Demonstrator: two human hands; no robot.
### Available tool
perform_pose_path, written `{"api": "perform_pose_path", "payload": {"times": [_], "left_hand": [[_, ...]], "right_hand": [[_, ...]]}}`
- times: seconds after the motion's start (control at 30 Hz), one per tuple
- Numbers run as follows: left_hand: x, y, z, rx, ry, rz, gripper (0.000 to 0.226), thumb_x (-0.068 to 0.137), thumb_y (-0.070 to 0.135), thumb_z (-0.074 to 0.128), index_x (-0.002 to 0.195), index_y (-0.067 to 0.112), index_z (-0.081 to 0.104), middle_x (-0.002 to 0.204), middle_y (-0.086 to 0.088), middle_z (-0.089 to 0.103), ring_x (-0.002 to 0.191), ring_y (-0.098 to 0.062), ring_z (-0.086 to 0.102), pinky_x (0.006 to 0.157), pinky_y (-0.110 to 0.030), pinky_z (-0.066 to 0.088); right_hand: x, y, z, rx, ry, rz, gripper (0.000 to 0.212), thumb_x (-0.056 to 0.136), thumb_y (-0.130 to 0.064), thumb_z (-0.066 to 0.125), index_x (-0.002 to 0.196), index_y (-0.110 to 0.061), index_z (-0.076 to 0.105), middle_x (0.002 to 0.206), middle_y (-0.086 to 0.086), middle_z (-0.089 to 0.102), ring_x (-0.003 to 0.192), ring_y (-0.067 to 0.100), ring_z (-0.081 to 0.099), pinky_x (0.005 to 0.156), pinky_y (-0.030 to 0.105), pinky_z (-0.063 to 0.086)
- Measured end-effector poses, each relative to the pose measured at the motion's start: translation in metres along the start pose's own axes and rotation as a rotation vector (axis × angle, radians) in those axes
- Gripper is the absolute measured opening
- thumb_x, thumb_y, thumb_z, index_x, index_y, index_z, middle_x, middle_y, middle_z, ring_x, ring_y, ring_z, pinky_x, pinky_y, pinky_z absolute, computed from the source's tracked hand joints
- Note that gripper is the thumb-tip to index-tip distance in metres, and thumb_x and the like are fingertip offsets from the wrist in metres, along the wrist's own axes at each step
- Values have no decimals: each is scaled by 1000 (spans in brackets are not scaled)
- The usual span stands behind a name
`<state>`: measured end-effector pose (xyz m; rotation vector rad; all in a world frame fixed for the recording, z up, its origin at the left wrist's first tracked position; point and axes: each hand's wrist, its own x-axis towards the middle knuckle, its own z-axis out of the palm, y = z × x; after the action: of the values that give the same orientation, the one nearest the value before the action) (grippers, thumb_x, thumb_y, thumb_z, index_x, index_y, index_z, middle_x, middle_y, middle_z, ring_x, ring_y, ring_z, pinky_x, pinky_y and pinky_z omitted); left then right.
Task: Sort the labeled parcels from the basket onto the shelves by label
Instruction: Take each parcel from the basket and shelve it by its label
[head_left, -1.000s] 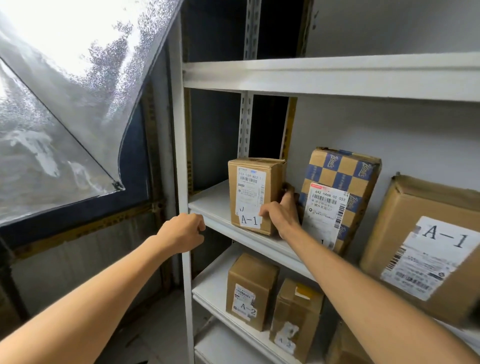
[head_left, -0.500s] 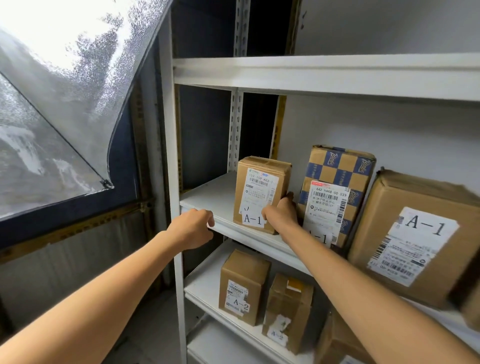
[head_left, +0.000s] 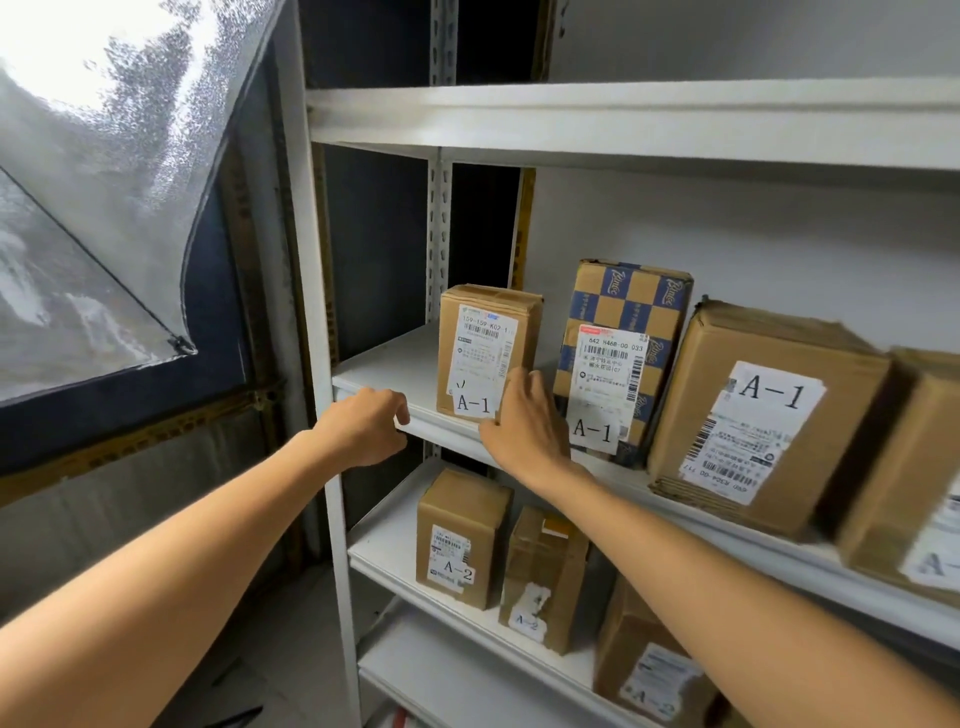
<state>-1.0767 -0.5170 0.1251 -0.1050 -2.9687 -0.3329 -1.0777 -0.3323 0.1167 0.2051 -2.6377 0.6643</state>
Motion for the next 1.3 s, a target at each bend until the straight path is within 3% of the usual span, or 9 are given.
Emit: {"api": "perform_pose_path", "payload": {"times": [0.2,0.3,0.4,0.63,0.8,1.0,1.2,1.3], "left_hand": [[-23,19,-19,53,70,-73,30,89,16,59,119,20,60,116,-4,61,98,-21,61,80,-35,56],[-40,27,-22,54,114,-142,29,88,16,61,117,19,62,111,-3,63,90,-18,61,67,-28,54],[-67,36,-24,72,161,-251,25,88,22,64,113,20,63,106,-1,65,79,-13,55,53,-20,39],[-185,65,-17,108,124,-634,30,81,26,60,111,26,63,112,1,65,100,-23,62,81,-34,51],[-306,95,-5,66,80,-921,28,82,27,63,109,22,62,113,-5,65,101,-25,62,88,-38,52],[-449,150,1,54,17,-1215,32,81,22,64,112,17,65,114,-6,66,104,-26,61,89,-36,52],[-574,221,2,5,7,-1458,29,82,25,65,109,14,68,111,-6,66,102,-24,61,88,-34,52],[-640,270,6,-12,16,-1571,17,79,25,62,91,13,66,90,-10,61,84,-26,57,71,-30,47]], "right_hand": [[-2,-3,-11,16,-68,-217,46,88,-23,62,127,-12,42,134,8,39,119,26,46,84,32,48],[-5,-3,-13,15,-141,-354,38,88,-30,62,120,-14,50,126,6,47,114,23,47,80,30,47],[-12,-4,-16,21,-271,-499,39,86,-35,63,118,-15,52,120,5,51,110,22,50,79,32,47],[-59,-13,-22,120,-680,-896,41,82,-38,69,114,-14,59,103,3,64,92,17,61,84,40,55],[-136,-30,-28,212,-883,-1158,43,84,-38,70,118,-15,59,102,0,62,90,14,60,71,23,49],[-252,-60,-52,278,-1066,-1425,42,80,-33,73,114,-12,62,101,3,63,91,21,61,76,32,54],[-377,-81,-93,248,-1139,-1717,44,78,-33,73,116,-15,61,105,2,65,90,20,60,75,30,49],[-442,-90,-125,260,-1111,-1892,41,74,-36,71,106,-11,65,97,7,67,85,27,61,74,38,52]]}}
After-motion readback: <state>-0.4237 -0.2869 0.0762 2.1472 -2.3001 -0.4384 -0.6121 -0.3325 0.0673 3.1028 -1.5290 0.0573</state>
